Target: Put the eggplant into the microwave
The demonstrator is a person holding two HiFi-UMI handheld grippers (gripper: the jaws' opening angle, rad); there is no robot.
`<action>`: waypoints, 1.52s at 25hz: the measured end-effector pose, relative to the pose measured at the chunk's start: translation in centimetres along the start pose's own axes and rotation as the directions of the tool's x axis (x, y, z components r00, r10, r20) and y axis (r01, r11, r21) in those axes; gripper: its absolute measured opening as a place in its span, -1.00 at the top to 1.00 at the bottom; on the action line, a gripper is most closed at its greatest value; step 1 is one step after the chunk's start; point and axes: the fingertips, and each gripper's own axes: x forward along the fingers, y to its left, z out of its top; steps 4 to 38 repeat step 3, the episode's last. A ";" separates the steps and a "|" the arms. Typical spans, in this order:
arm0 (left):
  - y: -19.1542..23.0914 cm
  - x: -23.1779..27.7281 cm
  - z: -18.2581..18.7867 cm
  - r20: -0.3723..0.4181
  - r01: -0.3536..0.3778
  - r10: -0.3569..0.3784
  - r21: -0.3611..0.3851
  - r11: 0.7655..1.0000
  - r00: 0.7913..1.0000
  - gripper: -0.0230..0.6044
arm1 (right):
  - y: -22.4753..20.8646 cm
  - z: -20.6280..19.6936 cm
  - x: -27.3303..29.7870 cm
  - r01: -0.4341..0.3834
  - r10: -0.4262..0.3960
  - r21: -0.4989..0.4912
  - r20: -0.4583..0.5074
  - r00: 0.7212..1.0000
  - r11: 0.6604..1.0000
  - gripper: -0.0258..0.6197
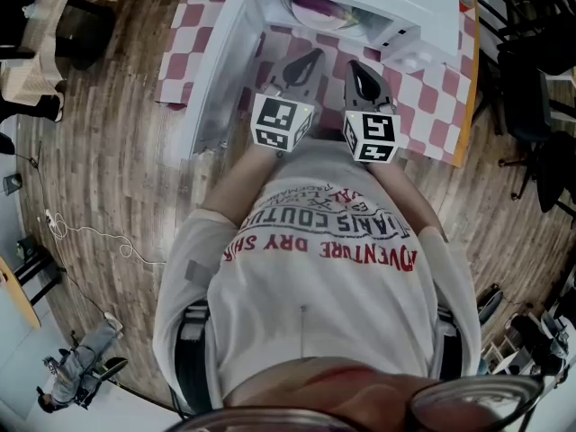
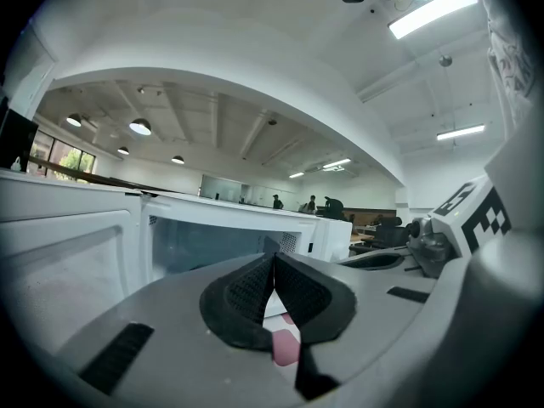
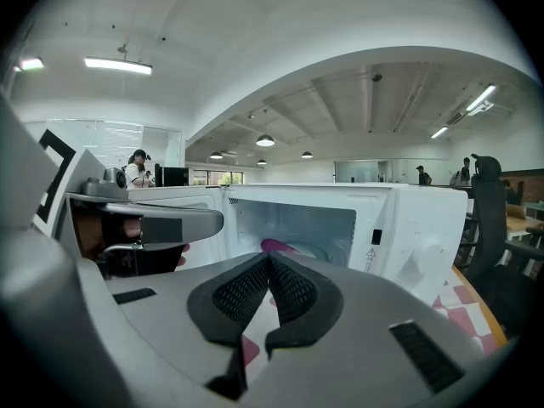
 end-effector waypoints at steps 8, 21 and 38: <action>-0.2 0.2 -0.1 0.001 0.000 0.000 -0.003 1.000 1.000 0.85 | -0.1 -0.3 -0.1 -0.003 0.003 -0.003 -0.006 1.000 1.000 0.84; -0.2 0.2 -0.1 0.001 0.000 0.000 -0.003 1.000 1.000 0.85 | -0.1 -0.3 -0.1 -0.003 0.003 -0.003 -0.006 1.000 1.000 0.84; -0.2 0.2 -0.1 0.001 0.000 0.000 -0.003 1.000 1.000 0.85 | -0.1 -0.3 -0.1 -0.003 0.003 -0.003 -0.006 1.000 1.000 0.84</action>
